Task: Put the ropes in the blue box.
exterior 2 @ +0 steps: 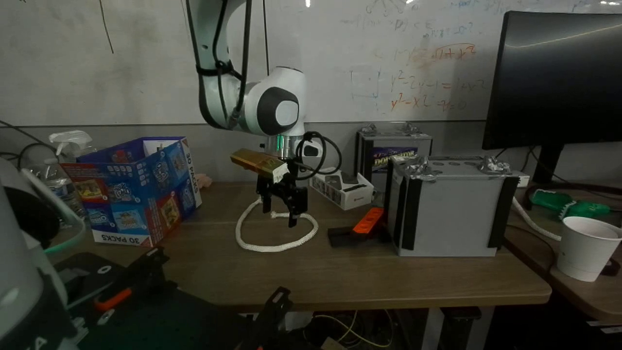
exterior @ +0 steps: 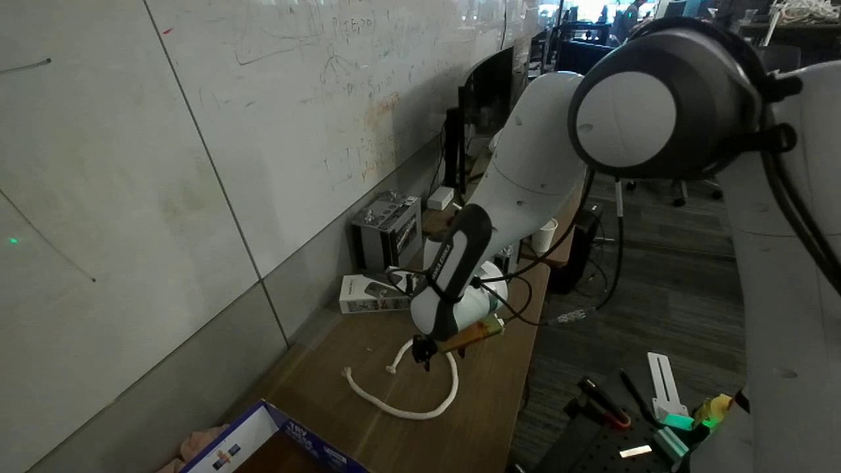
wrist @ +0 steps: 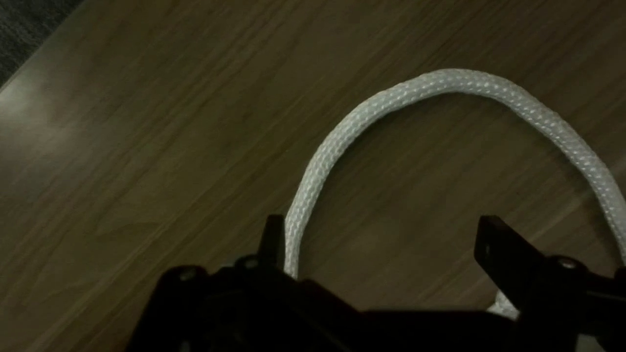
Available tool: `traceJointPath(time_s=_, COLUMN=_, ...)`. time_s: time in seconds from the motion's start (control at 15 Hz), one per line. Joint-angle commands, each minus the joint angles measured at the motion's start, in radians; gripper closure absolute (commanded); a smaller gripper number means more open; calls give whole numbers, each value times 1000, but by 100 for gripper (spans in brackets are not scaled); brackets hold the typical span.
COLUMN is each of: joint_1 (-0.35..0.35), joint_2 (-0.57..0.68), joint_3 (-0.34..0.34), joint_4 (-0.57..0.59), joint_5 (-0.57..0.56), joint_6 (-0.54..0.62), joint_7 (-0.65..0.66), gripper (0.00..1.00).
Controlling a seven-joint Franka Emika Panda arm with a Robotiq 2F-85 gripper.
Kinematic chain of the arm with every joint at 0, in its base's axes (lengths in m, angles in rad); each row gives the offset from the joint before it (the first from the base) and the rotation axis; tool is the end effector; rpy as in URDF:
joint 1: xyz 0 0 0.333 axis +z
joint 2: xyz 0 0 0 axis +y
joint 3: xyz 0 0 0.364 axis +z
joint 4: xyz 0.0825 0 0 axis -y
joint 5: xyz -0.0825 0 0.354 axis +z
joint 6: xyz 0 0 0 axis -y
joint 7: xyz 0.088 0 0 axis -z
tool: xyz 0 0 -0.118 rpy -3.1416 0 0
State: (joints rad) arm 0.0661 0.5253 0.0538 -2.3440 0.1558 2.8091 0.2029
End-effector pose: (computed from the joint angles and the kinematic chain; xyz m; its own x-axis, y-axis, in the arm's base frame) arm 0.5059 0.0548 0.1647 0.9692 -0.2332 -0.0790 -0.2378 -0.9698 -0.0536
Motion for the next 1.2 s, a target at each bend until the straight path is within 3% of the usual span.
traceJointPath(time_s=0.0, joint_1=-51, joint_2=73, joint_3=41, joint_4=54, joint_5=53, joint_6=30, joint_7=-34, gripper=0)
traceJointPath(time_s=1.13, joint_1=-139, joint_2=216, joint_3=55, joint_4=188, joint_5=86, joint_6=9, joint_7=-50, gripper=0)
